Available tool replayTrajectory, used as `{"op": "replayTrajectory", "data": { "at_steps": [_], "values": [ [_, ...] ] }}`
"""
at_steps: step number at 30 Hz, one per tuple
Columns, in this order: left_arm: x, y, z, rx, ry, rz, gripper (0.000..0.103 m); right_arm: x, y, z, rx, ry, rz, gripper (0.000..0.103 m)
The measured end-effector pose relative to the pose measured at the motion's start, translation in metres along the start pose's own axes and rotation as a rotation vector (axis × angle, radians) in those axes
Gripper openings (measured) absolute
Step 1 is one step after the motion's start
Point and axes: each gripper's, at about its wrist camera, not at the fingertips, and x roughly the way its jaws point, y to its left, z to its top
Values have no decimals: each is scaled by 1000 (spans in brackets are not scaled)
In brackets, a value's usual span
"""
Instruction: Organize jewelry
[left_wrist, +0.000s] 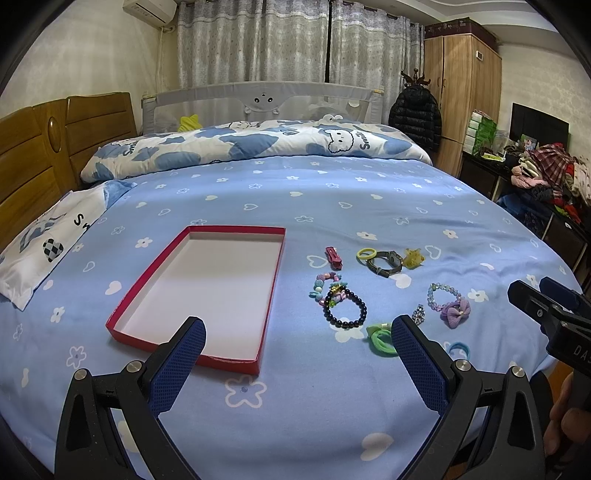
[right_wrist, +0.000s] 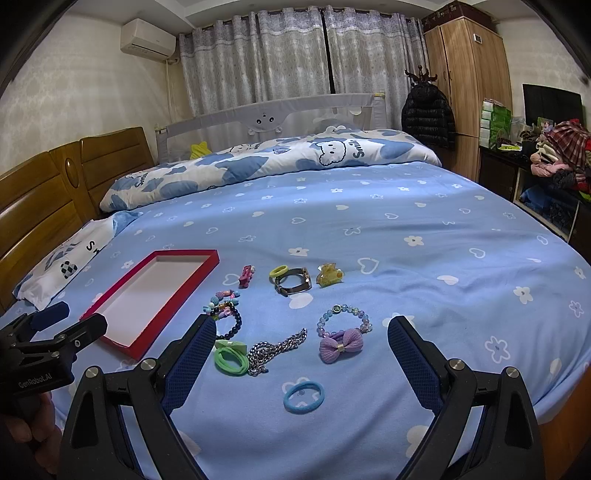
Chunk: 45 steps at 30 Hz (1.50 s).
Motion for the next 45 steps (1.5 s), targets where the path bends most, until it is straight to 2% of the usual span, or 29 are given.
{"op": "replayTrajectory", "data": {
  "at_steps": [19, 32, 42, 45],
  "values": [
    [2, -1, -1, 1, 5, 0, 101, 1, 1, -1, 1, 1, 2, 95],
    [18, -2, -1, 6, 55, -16, 101, 8, 3, -4, 14, 22, 18, 95],
    [40, -6, 6, 17, 128, -82, 101, 23, -18, -7, 57, 62, 36, 95],
    [47, -8, 9, 27, 150, -110, 100, 30, -27, -8, 79, 83, 39, 90]
  ]
}}
